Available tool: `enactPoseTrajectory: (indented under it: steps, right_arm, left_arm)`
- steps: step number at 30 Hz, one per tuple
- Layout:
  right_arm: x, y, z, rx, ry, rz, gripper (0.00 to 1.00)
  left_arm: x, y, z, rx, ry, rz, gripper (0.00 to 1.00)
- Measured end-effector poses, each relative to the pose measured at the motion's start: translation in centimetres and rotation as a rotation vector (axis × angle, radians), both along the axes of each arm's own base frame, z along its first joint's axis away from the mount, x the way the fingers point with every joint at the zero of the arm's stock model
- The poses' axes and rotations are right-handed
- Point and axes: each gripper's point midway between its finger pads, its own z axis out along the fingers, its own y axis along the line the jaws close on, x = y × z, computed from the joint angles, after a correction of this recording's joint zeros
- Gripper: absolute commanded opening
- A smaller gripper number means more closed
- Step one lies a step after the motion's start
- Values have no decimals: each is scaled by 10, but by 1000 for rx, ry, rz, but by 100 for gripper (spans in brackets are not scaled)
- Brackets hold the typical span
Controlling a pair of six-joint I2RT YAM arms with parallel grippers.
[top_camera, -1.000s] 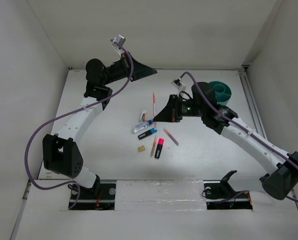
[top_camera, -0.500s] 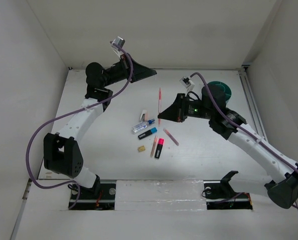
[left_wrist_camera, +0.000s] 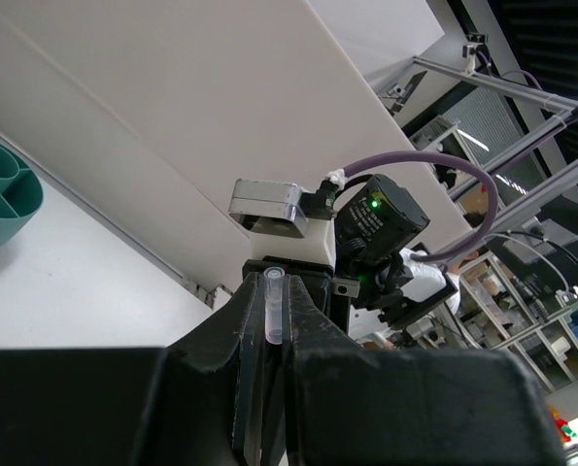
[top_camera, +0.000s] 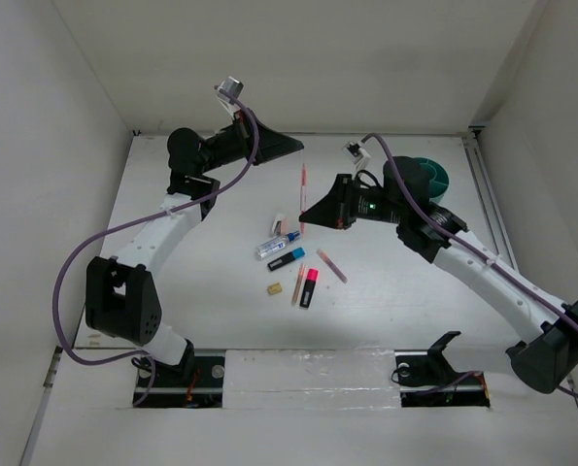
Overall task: Sort the stationery into containers
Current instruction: Cap the pen
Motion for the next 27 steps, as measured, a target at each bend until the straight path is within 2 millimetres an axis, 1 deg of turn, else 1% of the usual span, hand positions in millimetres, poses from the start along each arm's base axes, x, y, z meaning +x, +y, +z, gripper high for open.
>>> enactPoseTrajectory:
  steps: [11, 17, 22, 27]
  right_arm:
    - [1, 4, 10, 16, -14, 20, 0]
    - [-1, 6, 9, 17, -11, 36, 0]
    - [-1, 6, 9, 17, -11, 39, 0]
    - [-1, 6, 8, 16, -10, 38, 0]
  left_arm:
    - [4, -1, -5, 4, 11, -3, 0]
    - [6, -2, -8, 7, 17, -4, 0]
    - [16, -6, -13, 9, 38, -9, 0]
    - [19, -7, -13, 1, 48, -16, 0]
